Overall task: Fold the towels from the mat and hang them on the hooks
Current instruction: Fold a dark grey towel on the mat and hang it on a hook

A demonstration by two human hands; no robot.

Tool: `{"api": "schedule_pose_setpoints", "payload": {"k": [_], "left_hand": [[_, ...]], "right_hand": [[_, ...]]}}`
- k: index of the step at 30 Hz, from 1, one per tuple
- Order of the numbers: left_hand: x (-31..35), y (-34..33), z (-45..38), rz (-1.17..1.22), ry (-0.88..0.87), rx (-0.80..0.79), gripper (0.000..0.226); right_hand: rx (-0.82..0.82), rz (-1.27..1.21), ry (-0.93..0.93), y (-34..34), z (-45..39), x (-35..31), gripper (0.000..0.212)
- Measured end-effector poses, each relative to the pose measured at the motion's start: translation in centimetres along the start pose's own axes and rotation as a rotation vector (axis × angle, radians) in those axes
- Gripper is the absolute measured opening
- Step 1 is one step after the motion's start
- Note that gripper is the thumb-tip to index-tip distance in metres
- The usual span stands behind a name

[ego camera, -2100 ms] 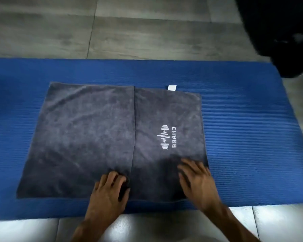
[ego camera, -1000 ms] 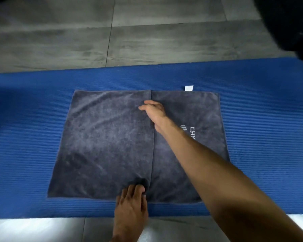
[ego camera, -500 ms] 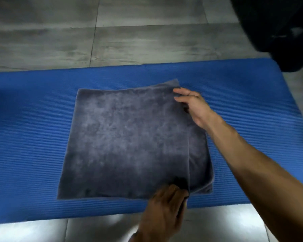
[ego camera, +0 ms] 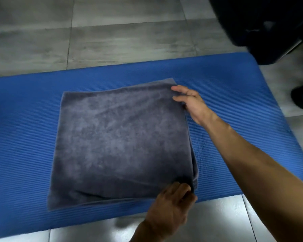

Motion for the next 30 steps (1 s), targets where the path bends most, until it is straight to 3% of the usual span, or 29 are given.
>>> {"api": "schedule_pose_setpoints", "payload": {"k": [6, 11, 15, 20, 24, 28, 30], "left_hand": [[0.0, -5.4, -1.1, -0.042, 0.054, -0.261, 0.022], [0.4, -5.4, -2.6, 0.010, 0.077, -0.269, 0.020], [0.2, -6.0, -2.6, 0.005, 0.093, -0.338, 0.036], [-6.1, -1.3, 0.4, 0.026, 0.257, -0.073, 0.029], [-15.4, 5.3, 7.4, -0.134, 0.539, 0.058, 0.033], [-22.2, 9.5, 16.4, -0.283, 0.806, 0.015, 0.050], [-23.7, 10.1, 20.4, -0.306, 0.897, -0.042, 0.060]], "right_hand": [[0.008, 0.143, -0.164, 2.4, 0.1, 3.3, 0.049], [0.042, 0.159, -0.130, 3.0, -0.3, 3.5, 0.063], [0.073, 0.141, -0.157, 2.8, -0.1, 4.1, 0.063], [0.232, 0.312, -0.093, 3.0, 0.9, 3.9, 0.063], [0.345, 0.134, -0.171, 3.9, 4.8, 4.6, 0.049], [0.155, 0.087, -0.435, 3.6, 9.5, 8.0, 0.021], [-0.006, 0.080, -0.518, 3.2, 11.4, 9.2, 0.021]]}}
Point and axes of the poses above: each hand's wrist, its own z-axis away from the middle knuckle, its own y-axis out of the back of the hand, x = y × z, the point moved 9 cm from there along -z, towards the middle knuckle, and after that the axes turned 5 degrees about -x, right-handed, at the moved point
